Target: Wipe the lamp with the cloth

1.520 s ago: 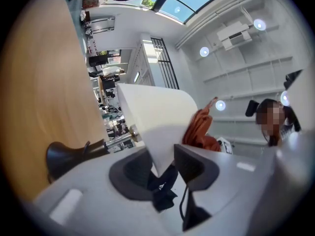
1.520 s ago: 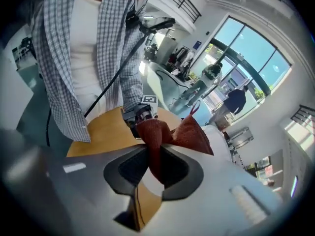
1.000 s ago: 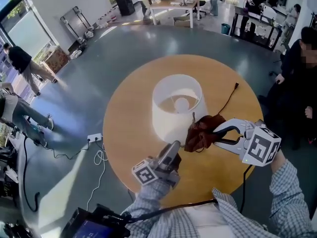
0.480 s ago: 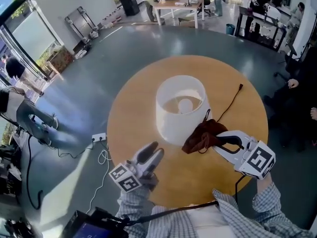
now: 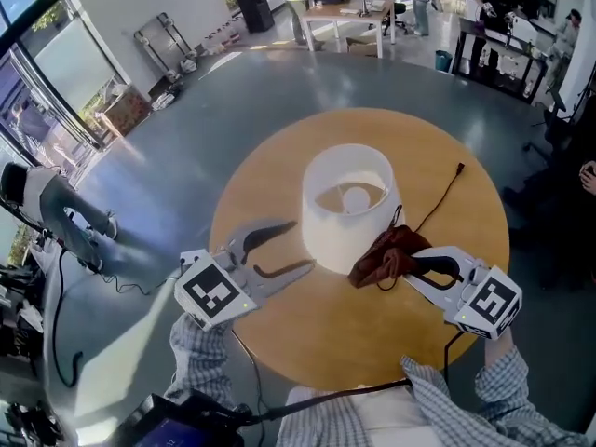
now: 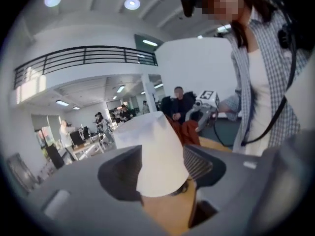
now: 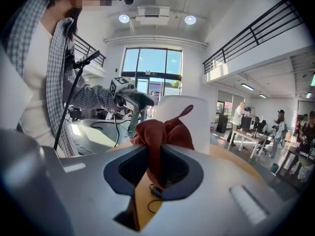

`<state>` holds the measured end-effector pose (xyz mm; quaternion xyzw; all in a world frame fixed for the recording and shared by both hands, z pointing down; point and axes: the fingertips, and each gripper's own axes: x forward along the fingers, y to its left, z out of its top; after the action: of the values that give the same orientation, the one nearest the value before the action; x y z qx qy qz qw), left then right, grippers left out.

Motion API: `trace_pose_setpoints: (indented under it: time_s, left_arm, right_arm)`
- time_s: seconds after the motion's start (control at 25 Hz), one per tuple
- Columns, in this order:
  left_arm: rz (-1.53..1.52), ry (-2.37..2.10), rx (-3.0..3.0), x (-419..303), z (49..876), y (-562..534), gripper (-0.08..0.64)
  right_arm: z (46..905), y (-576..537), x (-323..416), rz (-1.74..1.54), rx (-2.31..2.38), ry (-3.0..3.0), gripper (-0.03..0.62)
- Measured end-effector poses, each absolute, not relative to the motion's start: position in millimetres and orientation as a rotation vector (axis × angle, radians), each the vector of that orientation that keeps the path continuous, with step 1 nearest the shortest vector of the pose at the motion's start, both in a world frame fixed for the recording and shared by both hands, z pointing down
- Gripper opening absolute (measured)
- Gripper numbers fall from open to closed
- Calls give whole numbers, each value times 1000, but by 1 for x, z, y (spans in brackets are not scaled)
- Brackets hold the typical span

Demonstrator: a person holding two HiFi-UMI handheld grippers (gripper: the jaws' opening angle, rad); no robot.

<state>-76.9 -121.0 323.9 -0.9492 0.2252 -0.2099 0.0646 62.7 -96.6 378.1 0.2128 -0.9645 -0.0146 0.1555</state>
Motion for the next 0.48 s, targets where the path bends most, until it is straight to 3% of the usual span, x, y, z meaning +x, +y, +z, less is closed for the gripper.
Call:
trace_pose_setpoints:
  time_s: [0.12,0.48]
  left_arm:
    - [-810,550,-2681,-63,308,-131,285]
    - [-1282,117,-2319,-40,315,-144,284]
  right_arm:
    - [378,-96,63,-22,612,-2769,67]
    - [380,-92,57,-3,609,-2777,67]
